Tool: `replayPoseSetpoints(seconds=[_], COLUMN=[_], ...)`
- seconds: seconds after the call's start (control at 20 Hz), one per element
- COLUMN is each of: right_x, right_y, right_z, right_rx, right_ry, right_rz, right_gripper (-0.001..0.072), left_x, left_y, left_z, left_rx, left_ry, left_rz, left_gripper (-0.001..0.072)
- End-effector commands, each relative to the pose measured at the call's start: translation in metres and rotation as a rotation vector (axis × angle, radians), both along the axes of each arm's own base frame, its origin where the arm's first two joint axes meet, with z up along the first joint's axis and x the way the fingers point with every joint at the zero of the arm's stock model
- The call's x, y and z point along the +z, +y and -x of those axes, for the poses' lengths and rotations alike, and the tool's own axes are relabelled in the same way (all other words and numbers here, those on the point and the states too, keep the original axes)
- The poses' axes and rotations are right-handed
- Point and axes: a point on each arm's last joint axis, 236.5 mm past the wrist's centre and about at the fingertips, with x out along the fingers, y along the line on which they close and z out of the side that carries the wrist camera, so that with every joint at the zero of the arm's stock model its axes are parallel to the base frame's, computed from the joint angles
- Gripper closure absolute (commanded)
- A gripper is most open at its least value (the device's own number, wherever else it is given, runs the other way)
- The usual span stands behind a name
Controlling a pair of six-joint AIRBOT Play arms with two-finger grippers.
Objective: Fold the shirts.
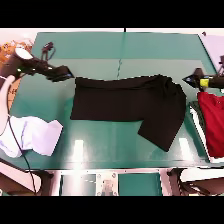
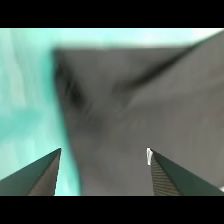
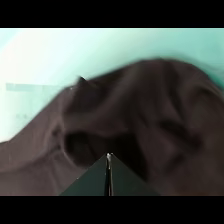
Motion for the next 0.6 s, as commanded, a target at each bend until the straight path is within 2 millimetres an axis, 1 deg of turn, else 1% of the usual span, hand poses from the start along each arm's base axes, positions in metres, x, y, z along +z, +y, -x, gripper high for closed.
replayPoseSetpoints(seconds=[0.0,0.1,0.15,0.2,0.25,0.3,0.4,0.45,0.55], right_x=[-0.007,-0.018,-0.023,-0.028,-0.033,-0.037,-0.047,-0.049,-0.050], right_y=[-0.021,-0.025,-0.025,-0.022,-0.017,-0.012,-0.003,-0.001,0.001], right_z=[0.045,0.063,0.069,0.075,0.080,0.084,0.091,0.093,0.093], right_rx=[-0.048,-0.098,-0.127,-0.144,-0.146,-0.135,-0.129,-0.131,-0.127], right_ry=[0.058,0.053,0.047,0.050,0.053,0.058,0.082,0.087,0.087], right_rz=[-0.038,0.012,0.037,0.046,0.051,0.051,0.033,0.024,0.019], right_gripper=[0.0691,0.0691,0.0691,0.0691,0.0691,0.0691,0.0691,0.0691,0.0691], left_x=[-0.004,-0.031,-0.049,-0.069,-0.086,-0.102,-0.122,-0.128,-0.131], left_y=[0.031,0.018,0.008,0.000,-0.004,-0.007,-0.016,-0.023,-0.041], left_z=[0.063,0.105,0.126,0.140,0.147,0.148,0.145,0.145,0.145], left_rx=[-0.019,-0.044,-0.061,-0.055,-0.033,-0.001,0.051,0.055,0.027], left_ry=[0.287,0.464,0.539,0.582,0.599,0.592,0.566,0.557,0.537], left_rz=[0.033,0.067,0.077,0.079,0.075,0.065,0.055,0.050,0.042], left_gripper=[0.0093,0.0093,0.0093,0.0093,0.0093,0.0093,0.0093,0.0093,0.0094])
